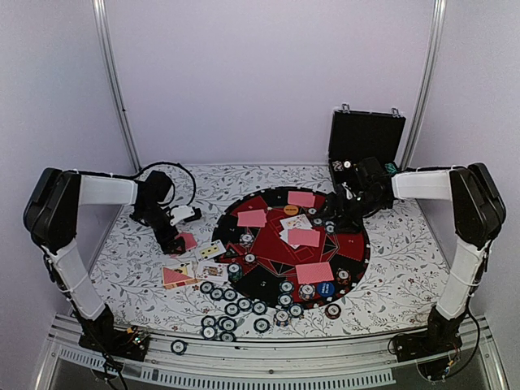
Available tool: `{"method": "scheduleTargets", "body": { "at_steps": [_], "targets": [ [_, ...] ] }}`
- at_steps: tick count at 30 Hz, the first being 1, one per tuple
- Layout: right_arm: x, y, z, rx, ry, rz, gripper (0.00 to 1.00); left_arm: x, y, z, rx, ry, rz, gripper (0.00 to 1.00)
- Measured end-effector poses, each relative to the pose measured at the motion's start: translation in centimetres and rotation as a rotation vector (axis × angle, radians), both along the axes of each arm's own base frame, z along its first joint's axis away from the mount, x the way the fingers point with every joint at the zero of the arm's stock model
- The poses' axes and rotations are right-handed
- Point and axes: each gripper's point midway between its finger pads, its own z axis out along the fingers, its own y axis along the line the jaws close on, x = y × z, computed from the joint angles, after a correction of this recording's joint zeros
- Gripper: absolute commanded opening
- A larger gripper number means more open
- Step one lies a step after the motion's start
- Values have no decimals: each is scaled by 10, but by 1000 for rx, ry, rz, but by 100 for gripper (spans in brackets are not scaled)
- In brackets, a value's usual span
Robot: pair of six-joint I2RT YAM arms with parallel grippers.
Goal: Distribute texas hold em gaming equipment
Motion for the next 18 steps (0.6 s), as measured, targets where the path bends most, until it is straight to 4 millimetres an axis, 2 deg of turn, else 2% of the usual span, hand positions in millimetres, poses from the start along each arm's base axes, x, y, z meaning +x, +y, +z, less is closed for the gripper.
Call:
{"method": "scheduleTargets", "body": {
  "at_steps": [3,5,9,11,13,15,16,18],
  "targets": [
    [5,-5,18,-29,-59,-7,99,5,0,3,-13,-10,22,100],
    [9,-10,29,-59,-101,-21,99,12,-2,12,-37,-24,48,100],
    [18,-26,49,-134,-188,-69,99,38,-3,54,-123,-117,123,100],
    [26,-39,60,-185,-250,-111,99,51,-3,83,-197,-191,175,100],
    [33,-56,71,-244,-315,-172,99,59,-2,112,-274,-264,220,100],
    [37,-78,75,-293,-357,-240,99,64,-4,131,-339,-328,244,100],
    [40,-93,75,-323,-375,-287,99,65,-4,137,-373,-363,256,100],
    [44,-129,70,-394,-409,-391,99,62,-5,134,-410,-386,282,100]
  ]
}}
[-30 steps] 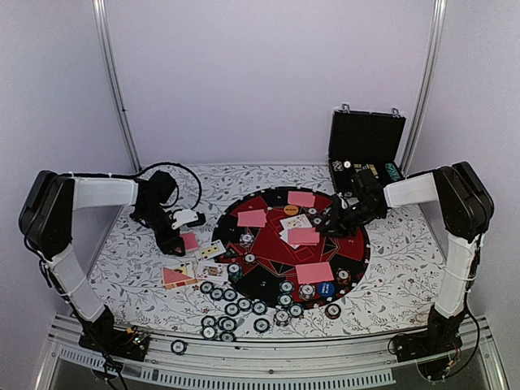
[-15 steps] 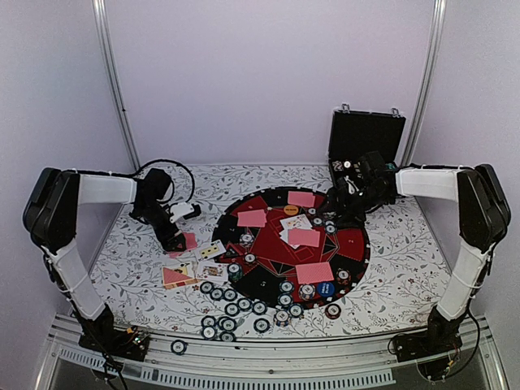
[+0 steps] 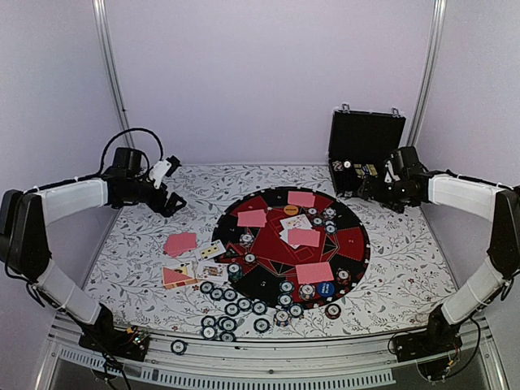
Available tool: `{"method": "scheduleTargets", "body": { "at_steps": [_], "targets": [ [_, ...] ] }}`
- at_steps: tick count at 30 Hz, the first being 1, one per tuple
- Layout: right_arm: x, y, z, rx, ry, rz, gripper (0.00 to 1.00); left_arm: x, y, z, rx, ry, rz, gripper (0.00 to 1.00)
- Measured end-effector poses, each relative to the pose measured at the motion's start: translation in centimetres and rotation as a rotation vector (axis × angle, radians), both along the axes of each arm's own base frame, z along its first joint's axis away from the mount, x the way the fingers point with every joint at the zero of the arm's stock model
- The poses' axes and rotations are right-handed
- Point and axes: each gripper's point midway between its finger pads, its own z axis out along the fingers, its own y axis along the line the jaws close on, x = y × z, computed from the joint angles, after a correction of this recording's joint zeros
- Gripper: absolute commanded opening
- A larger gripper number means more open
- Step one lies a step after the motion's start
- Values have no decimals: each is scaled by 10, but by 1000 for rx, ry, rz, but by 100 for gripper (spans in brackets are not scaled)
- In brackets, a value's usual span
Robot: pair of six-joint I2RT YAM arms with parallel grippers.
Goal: Distribute texas hold em gaming equipment
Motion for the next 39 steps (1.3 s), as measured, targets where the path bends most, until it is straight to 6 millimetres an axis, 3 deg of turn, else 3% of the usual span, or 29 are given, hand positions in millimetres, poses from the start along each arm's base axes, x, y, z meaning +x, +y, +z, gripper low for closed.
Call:
{"method": "scheduleTargets", "body": {
  "at_steps": [5,8,18,23,28,33,39],
  "targets": [
    [-15,-74,-21,-197,-129,-231,99,-1,16,-42,-22,-7,140,100],
    [-23,-94,-25,-271,-182,-299,99,4,28,-55,-19,-36,204,100],
    [-25,-141,-9,-458,-410,-451,99,13,65,-56,-82,-281,358,100],
    [-50,-164,-18,-506,-507,-485,99,20,83,-46,-118,-356,424,100],
    [-61,-167,-9,-497,-615,-472,99,-1,110,-37,-180,-441,504,100],
    [-60,-155,10,-454,-754,-422,99,-36,113,-43,-227,-505,509,100],
    [-64,-137,15,-444,-854,-310,99,-31,111,-23,-263,-577,497,100]
  ]
}}
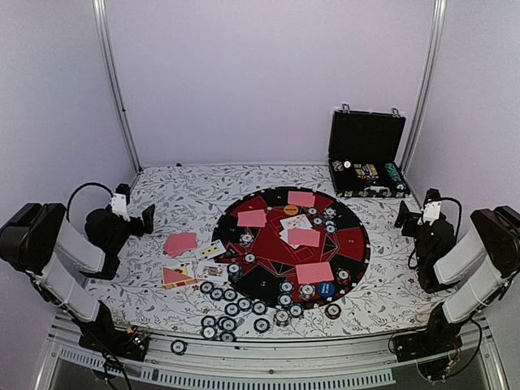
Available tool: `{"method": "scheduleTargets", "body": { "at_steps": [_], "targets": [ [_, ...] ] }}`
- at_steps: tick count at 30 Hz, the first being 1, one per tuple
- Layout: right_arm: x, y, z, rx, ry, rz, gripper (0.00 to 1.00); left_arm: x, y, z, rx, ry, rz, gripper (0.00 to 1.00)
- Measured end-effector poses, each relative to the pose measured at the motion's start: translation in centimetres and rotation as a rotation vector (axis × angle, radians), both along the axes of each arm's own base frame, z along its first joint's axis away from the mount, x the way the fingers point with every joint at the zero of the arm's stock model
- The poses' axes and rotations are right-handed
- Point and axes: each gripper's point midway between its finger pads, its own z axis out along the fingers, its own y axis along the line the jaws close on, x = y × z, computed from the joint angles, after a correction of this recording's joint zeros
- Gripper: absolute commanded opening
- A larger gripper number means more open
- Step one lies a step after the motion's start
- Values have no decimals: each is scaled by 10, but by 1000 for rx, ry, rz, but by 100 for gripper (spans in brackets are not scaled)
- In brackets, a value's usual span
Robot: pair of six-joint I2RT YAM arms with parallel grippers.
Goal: Distribute texas hold em gaming equipment
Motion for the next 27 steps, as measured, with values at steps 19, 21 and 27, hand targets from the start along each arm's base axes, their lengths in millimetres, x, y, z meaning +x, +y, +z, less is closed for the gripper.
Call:
{"method": "scheduleTargets", "body": {
  "at_steps": [19,21,27],
  "targets": [
    [25,-7,-5,27,41,26,99,4,0,10,-5,-33,-1,100],
    [25,-7,-5,27,41,27,99,4,0,10,-5,-33,-1,100],
    [25,-6,-4,28,41,31,99,4,0,10,-5,-33,-1,100]
  ]
}}
